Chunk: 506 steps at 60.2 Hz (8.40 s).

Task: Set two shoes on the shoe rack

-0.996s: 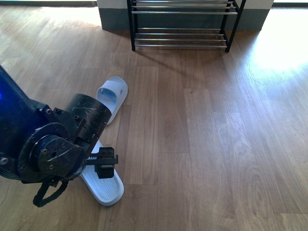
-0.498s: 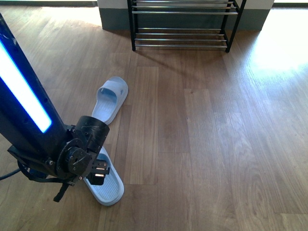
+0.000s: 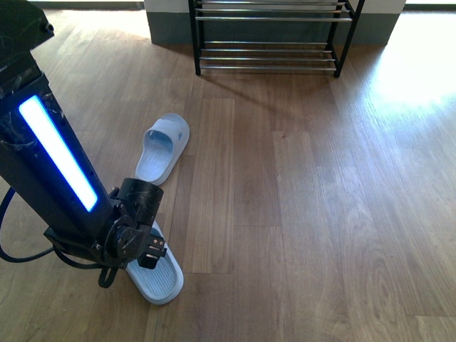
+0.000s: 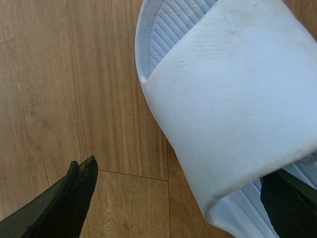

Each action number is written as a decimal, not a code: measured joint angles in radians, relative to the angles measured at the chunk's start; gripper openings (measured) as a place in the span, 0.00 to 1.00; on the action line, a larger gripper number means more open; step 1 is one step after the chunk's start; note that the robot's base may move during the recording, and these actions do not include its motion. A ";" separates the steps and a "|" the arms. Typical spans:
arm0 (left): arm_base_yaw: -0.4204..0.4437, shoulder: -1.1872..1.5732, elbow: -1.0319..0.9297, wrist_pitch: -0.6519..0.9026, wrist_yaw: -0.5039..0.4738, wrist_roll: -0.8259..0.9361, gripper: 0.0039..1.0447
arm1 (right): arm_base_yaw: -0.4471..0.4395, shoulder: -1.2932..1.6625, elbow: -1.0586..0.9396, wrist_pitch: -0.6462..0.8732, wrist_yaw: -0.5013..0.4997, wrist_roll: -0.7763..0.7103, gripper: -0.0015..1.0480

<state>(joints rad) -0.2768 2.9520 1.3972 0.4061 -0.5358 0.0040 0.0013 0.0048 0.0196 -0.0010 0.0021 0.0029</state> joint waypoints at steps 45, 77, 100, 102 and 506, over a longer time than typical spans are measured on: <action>0.014 -0.224 -0.184 -0.031 0.036 -0.163 0.02 | 0.000 0.000 0.000 0.000 0.000 0.000 0.91; -0.071 -0.983 -0.700 0.020 -0.129 -0.366 0.02 | 0.000 0.000 0.000 0.000 0.000 0.000 0.91; -0.229 -1.957 -1.155 -0.317 -0.422 -0.360 0.02 | 0.000 0.000 0.000 0.000 0.000 0.000 0.91; -0.231 -2.015 -1.162 -0.320 -0.427 -0.353 0.02 | 0.000 0.000 0.000 0.000 0.000 0.000 0.91; -0.237 -2.088 -1.168 -0.321 -0.430 -0.331 0.02 | -0.017 0.429 0.135 0.307 -0.433 -0.307 0.01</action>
<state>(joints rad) -0.5140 0.8642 0.2291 0.0849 -0.9653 -0.3267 -0.0158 0.4339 0.1551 0.3065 -0.4305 -0.3038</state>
